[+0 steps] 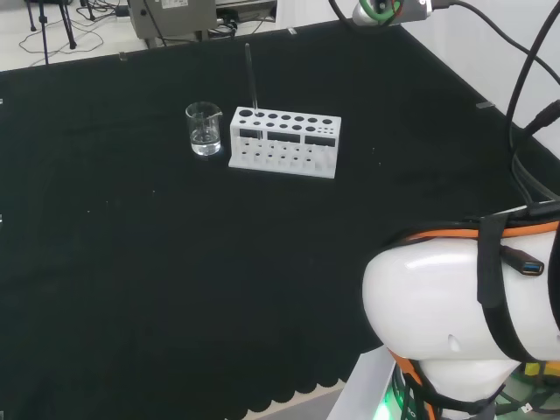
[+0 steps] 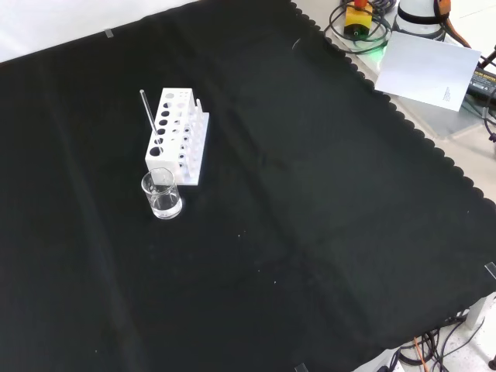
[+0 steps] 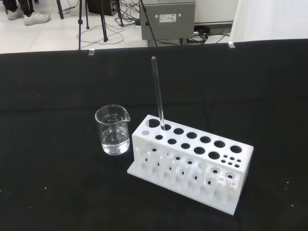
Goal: Take the glass rod from the white test tube rack.
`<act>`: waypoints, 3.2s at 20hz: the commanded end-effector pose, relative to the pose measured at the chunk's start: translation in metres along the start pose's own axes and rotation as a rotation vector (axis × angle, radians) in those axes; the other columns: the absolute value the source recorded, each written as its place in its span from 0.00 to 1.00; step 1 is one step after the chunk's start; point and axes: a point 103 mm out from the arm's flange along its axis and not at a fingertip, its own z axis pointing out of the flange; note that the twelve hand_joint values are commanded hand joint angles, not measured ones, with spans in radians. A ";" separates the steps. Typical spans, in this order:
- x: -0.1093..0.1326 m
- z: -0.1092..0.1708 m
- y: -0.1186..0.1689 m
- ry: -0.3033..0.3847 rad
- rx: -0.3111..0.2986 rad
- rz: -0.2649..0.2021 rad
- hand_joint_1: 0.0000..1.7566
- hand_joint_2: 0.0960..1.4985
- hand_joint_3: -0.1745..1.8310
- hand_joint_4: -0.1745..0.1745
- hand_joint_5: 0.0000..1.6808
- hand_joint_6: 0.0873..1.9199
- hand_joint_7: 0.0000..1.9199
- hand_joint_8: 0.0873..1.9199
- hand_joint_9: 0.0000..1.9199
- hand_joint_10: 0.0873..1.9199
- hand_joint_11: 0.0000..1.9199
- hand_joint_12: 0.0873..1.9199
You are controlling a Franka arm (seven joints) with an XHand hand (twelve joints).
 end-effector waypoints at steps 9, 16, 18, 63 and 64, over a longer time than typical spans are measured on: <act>0.011 0.004 0.027 -0.009 -0.005 -0.014 0.38 0.79 0.00 0.05 0.11 0.00 0.30 0.00 0.26 0.39 0.25 0.69; 0.024 0.005 0.070 0.005 -0.006 -0.050 0.38 0.79 0.00 0.04 0.14 0.00 0.17 0.41 0.33 0.38 0.29 0.69; 0.028 0.007 0.082 0.011 0.003 -0.070 0.38 0.79 0.00 0.03 0.15 0.00 0.17 0.44 0.34 0.39 0.29 0.69; 0.015 0.120 0.272 0.052 0.149 -0.155 0.40 0.80 0.00 0.00 0.27 0.01 0.39 0.50 0.55 0.46 0.40 0.67; 0.014 0.121 0.272 0.054 0.154 -0.156 0.40 0.80 0.00 0.00 0.27 0.01 0.39 0.50 0.55 0.46 0.40 0.67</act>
